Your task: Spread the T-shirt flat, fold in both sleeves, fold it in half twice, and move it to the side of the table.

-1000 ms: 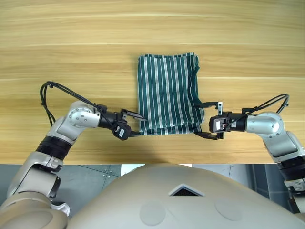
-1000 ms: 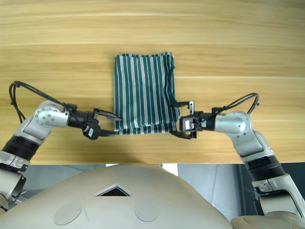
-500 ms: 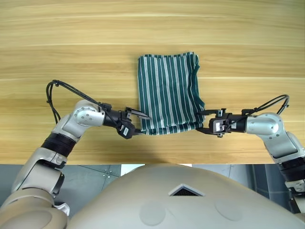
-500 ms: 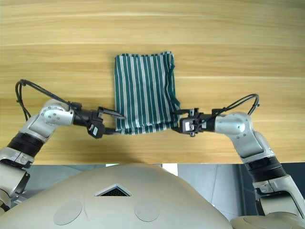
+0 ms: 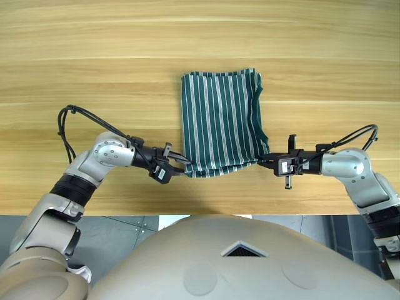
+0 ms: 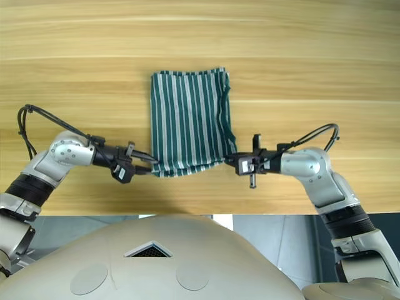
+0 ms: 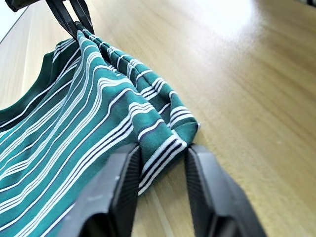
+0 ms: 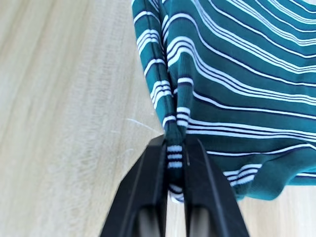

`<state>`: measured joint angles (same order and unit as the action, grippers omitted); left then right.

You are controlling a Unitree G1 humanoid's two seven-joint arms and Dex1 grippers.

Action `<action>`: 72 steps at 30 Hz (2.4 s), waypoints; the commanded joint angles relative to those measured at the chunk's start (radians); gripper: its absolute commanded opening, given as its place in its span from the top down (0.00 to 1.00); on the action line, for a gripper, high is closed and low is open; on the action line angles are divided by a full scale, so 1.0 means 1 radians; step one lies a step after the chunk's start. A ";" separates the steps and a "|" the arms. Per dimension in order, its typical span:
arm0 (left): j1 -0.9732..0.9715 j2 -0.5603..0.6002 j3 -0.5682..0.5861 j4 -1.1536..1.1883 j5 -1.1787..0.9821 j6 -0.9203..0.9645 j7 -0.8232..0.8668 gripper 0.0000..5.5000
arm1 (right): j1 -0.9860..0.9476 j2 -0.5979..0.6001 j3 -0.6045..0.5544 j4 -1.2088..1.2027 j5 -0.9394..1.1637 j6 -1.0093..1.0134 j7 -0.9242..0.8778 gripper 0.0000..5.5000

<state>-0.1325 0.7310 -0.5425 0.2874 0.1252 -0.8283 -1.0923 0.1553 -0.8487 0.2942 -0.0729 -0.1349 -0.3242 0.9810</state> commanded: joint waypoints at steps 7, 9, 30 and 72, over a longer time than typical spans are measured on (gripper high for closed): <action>-0.028 0.007 -0.005 0.007 -0.015 -0.002 -0.013 0.99 | 0.006 -0.008 0.011 0.006 -0.011 0.015 0.007 0.96; -0.027 0.009 -0.008 0.003 -0.035 0.001 -0.028 0.99 | 0.008 -0.010 0.010 0.000 -0.007 0.016 0.010 0.96; 0.124 0.169 0.084 -0.239 -0.307 0.075 -0.140 0.99 | 0.206 -0.142 -0.146 -0.311 0.272 -0.009 0.107 0.97; -0.583 -0.489 0.279 1.016 0.088 0.291 0.511 0.88 | -0.517 0.337 0.106 0.726 -0.317 0.068 -0.494 0.85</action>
<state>-0.7027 0.2605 -0.2653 1.2922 0.1944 -0.5428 -0.5614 -0.3868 -0.5202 0.3754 0.5838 -0.4246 -0.2761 0.4763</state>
